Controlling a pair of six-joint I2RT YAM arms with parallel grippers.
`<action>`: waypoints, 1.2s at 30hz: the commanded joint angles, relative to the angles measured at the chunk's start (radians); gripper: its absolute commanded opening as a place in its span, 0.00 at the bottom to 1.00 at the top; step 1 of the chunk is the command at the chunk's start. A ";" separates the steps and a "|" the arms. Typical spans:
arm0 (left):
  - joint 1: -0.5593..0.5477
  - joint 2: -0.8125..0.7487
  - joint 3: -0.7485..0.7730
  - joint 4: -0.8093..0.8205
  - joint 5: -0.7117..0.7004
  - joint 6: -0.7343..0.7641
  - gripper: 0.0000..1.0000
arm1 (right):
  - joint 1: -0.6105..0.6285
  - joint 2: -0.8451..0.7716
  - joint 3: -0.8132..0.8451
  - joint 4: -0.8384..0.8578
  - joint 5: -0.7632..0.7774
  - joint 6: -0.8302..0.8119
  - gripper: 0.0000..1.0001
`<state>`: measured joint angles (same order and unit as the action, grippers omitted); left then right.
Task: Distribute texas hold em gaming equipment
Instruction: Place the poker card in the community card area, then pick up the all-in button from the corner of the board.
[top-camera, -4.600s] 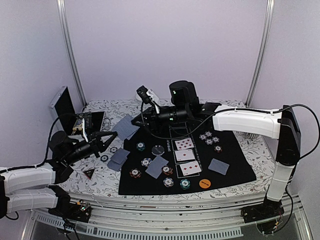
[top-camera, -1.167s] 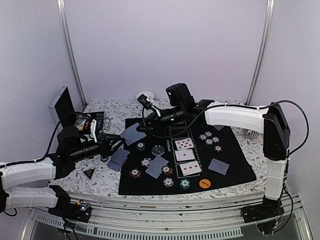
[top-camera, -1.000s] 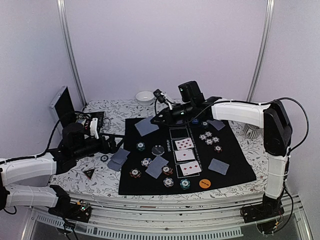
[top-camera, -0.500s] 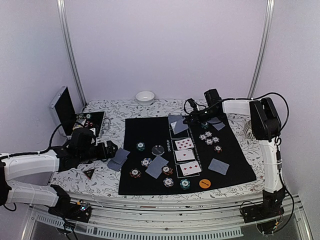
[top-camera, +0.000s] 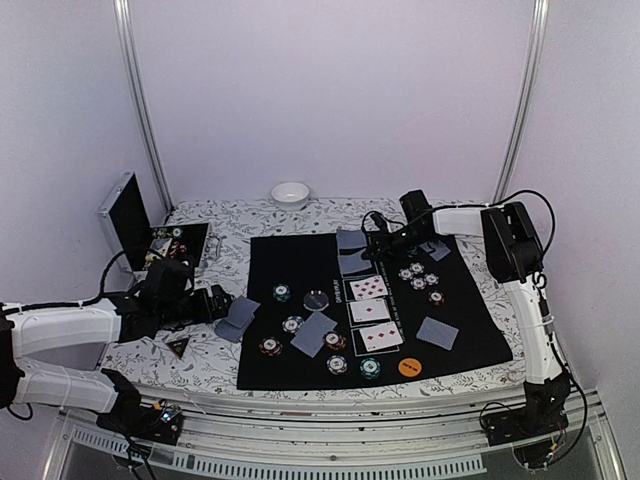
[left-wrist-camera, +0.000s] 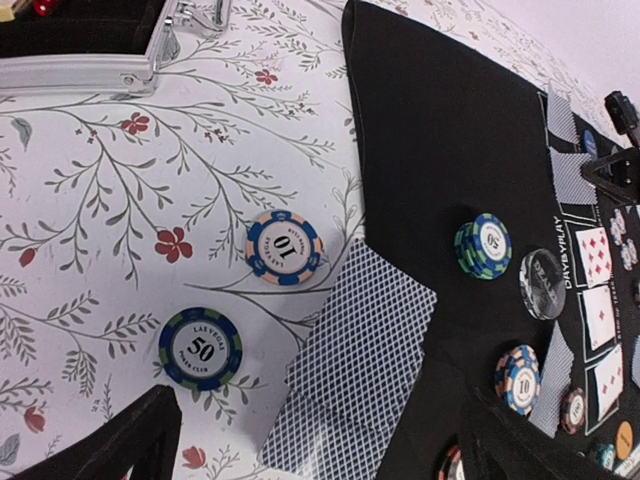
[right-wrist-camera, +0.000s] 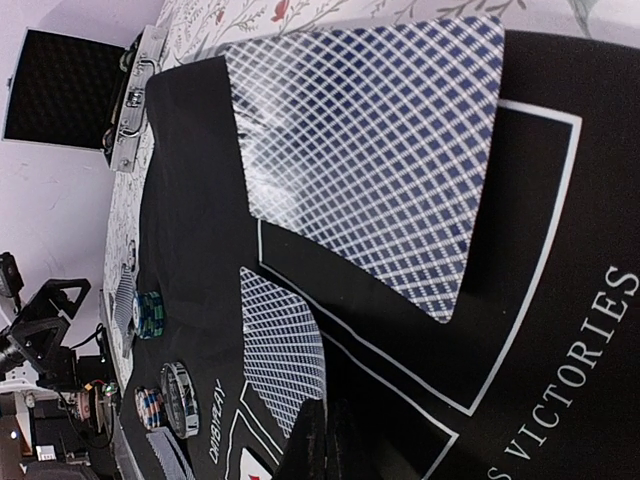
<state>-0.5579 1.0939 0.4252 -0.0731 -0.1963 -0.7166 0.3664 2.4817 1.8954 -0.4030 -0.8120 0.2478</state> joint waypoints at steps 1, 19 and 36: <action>0.009 0.001 -0.006 -0.037 -0.021 -0.037 0.98 | 0.000 0.024 0.044 -0.056 0.038 -0.025 0.02; 0.005 0.119 0.109 -0.443 -0.335 -0.328 0.98 | 0.014 -0.106 0.106 -0.234 0.336 -0.104 0.76; -0.002 0.445 0.255 -0.662 -0.288 -0.471 0.98 | 0.098 -0.302 0.088 -0.296 0.487 -0.171 0.99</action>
<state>-0.5564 1.5719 0.7383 -0.7486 -0.5781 -1.2049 0.4622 2.2288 1.9778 -0.6758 -0.3714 0.0959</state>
